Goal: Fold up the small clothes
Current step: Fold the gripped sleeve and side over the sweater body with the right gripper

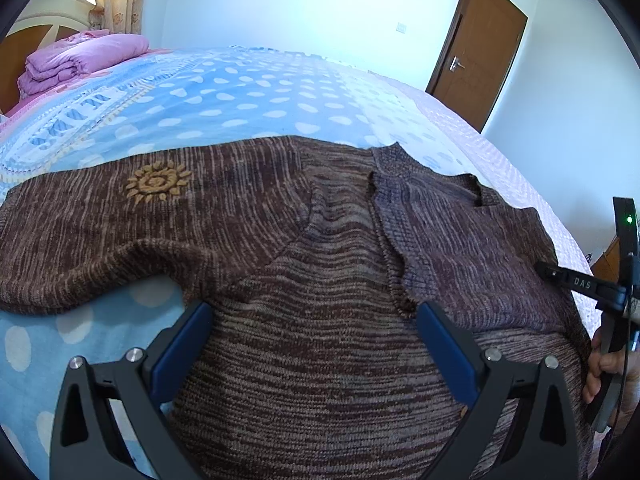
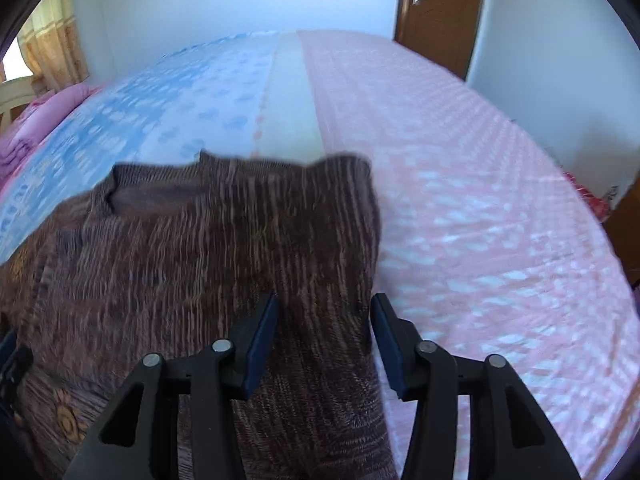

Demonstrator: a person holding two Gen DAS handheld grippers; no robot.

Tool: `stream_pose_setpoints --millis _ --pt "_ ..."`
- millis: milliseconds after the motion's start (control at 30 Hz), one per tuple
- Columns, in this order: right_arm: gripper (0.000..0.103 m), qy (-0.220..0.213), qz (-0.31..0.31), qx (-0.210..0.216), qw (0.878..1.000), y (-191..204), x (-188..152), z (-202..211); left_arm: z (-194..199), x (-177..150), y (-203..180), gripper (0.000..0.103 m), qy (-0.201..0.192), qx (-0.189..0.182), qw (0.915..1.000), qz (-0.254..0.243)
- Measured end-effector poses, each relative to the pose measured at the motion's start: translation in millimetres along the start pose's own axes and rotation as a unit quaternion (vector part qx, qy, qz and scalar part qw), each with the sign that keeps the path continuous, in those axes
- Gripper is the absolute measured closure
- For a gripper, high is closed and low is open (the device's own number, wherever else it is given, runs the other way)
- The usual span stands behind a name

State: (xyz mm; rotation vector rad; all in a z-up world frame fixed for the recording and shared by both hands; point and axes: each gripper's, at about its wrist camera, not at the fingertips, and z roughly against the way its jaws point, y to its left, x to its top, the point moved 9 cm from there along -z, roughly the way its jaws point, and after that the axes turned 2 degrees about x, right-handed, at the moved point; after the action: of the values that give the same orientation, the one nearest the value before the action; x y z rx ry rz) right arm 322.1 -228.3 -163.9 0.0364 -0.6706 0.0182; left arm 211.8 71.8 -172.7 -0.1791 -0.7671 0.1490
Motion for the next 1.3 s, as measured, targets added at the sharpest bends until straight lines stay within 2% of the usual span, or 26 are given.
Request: stream_pose_setpoints --millis 100,267,333,367,433,500,600,667,800,833,900,967,1067,1133,1167,1233,1300 --pt "0.090 -0.009 -0.036 0.016 0.999 -12 4 3 -2 0 1 0.000 0.001 0.002 1.0000 -0.002" --pt "0.096 -0.024 -0.119 0.012 0.993 -64 2 12 -2 0 2 0.000 0.001 0.003 1.0000 -0.003" --pt "0.103 -0.019 -0.145 -0.016 0.989 -85 -6 11 -2 0 2 0.000 0.001 0.003 1.0000 -0.003" --pt "0.103 -0.016 -0.151 -0.019 0.988 -93 -8 8 -3 0 2 0.000 0.001 0.003 1.0000 -0.003" --pt "0.103 -0.022 -0.162 0.006 0.987 -99 -11 12 -2 0 2 0.000 0.000 0.003 1.0000 -0.003" --pt "0.103 -0.033 -0.155 0.010 0.987 -99 -8 27 -2 0 2 0.000 0.000 0.003 1.0000 -0.003" --pt "0.103 -0.047 -0.152 0.058 0.986 -84 -5 55 -2 0 2 0.000 0.001 0.003 1.0000 -0.004" --pt "0.103 -0.045 -0.123 0.092 0.987 -60 -9 68 -3 0 2 0.000 0.001 0.004 1.0000 -0.004" --pt "0.103 -0.026 -0.044 0.102 0.993 -20 -34 80 -3 0 3 0.000 0.002 0.005 1.0000 -0.006" --pt "0.103 -0.014 -0.035 0.098 0.995 -18 -43 76 -3 0 3 0.000 0.001 0.005 1.0000 -0.006" --pt "0.103 0.011 -0.027 0.043 0.999 -31 -60 62 -3 0 3 0.000 0.001 0.005 1.0000 -0.006" --pt "0.103 -0.012 -0.056 0.064 0.996 -46 -67 61 -3 0 3 0.000 0.001 0.005 1.0000 -0.006" --pt "0.103 -0.018 -0.071 0.045 0.996 -58 -66 64 -4 0 4 0.000 0.002 0.006 1.0000 -0.007" --pt "0.103 -0.013 -0.054 -0.052 0.997 -76 -65 68 -4 0 4 0.000 0.002 0.005 1.0000 -0.007" --pt "0.101 -0.010 -0.053 -0.072 0.996 -84 -64 69 -4 0 5 0.000 0.001 0.005 1.0000 -0.006" --pt "0.101 -0.024 -0.069 -0.025 0.997 -82 -52 78 -4 0 4 0.000 0.001 0.005 1.0000 -0.006" --pt "0.097 -0.041 -0.051 -0.007 0.998 -70 -30 85 -4 0 4 0.000 0.001 0.006 1.0000 -0.007"
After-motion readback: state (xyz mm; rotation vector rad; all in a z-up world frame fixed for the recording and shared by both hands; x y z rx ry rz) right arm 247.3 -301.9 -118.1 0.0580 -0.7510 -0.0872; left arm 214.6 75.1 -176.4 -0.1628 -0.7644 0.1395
